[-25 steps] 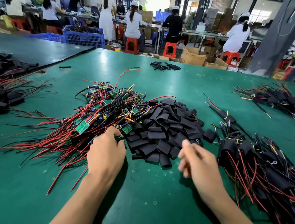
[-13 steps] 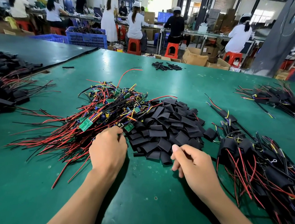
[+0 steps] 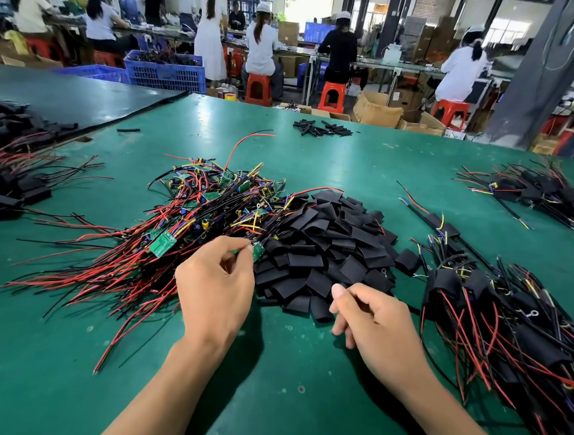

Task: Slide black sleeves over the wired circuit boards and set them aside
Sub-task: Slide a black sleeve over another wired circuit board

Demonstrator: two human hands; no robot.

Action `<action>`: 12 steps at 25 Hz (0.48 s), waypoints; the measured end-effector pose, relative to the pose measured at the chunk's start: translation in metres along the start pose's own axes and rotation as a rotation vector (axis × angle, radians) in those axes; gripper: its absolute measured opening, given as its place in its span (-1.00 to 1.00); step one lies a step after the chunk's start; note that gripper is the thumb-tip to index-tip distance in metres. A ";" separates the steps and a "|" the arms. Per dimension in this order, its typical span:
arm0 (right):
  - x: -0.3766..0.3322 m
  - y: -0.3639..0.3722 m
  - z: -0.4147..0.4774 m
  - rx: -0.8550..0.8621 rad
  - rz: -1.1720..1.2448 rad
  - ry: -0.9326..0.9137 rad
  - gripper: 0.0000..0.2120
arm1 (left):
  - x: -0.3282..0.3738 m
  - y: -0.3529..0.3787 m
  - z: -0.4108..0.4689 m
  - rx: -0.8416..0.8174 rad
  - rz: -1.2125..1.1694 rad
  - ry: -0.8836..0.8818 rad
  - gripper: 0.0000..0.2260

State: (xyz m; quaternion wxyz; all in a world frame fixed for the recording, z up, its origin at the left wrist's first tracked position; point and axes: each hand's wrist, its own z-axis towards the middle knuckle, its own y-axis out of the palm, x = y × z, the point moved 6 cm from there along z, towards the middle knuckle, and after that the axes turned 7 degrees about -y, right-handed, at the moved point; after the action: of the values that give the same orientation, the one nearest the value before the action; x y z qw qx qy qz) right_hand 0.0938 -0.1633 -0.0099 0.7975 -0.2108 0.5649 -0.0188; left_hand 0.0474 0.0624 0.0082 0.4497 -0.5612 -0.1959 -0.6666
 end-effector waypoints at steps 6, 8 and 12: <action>0.000 -0.002 0.001 0.001 0.104 0.004 -0.72 | 0.014 0.010 -0.020 -0.058 -0.163 0.096 -0.87; -0.001 0.005 0.002 -0.038 0.200 0.023 -0.76 | 0.022 0.017 -0.033 -0.105 -0.168 0.204 -0.86; 0.001 0.018 0.005 -0.082 0.489 0.146 -0.65 | 0.035 0.034 -0.062 -0.290 -0.121 0.476 -0.82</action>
State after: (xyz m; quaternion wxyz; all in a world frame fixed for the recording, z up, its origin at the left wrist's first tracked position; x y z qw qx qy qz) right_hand 0.0950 -0.1459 -0.0162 0.7262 -0.0983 0.6555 0.1823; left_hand 0.0412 -0.0162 0.0135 0.3575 -0.4345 -0.0207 -0.8264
